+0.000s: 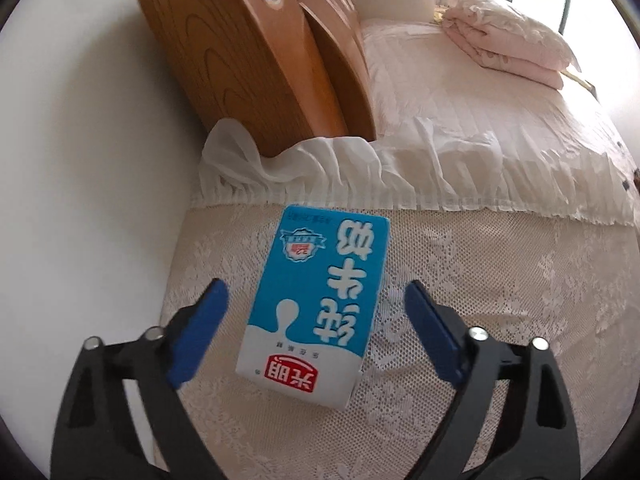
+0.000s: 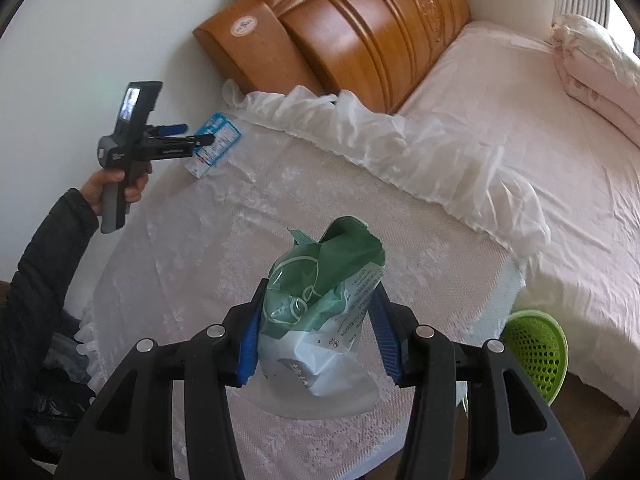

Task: Collect trash
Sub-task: 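Grasp the green-white wrapper with right tool while left tool grasps the milk carton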

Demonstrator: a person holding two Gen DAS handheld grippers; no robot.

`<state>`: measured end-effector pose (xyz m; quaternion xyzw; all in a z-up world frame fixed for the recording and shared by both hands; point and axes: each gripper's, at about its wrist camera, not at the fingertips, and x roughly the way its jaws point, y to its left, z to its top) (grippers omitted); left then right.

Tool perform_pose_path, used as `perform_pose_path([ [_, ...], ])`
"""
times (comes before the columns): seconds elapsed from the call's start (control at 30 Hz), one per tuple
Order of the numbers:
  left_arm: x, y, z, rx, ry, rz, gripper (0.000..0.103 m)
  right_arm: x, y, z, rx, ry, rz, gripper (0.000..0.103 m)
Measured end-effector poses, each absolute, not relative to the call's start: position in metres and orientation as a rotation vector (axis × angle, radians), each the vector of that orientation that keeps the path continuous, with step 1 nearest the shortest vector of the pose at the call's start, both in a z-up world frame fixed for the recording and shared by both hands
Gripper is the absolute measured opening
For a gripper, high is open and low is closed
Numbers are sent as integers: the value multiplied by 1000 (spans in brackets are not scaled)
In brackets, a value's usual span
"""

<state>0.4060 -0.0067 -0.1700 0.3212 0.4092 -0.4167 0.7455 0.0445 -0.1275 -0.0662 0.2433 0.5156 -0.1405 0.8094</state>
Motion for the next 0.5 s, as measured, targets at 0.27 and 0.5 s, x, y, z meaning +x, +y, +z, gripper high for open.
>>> perform_pose_path([
  [0.27,424,-25,-202,769,1001,-921,89,27,-131,-75,556,1113,-335,49],
  [0.5,404,-17,-185,675,970,-892,71,27,-133,-63,540,1073,-316,49],
])
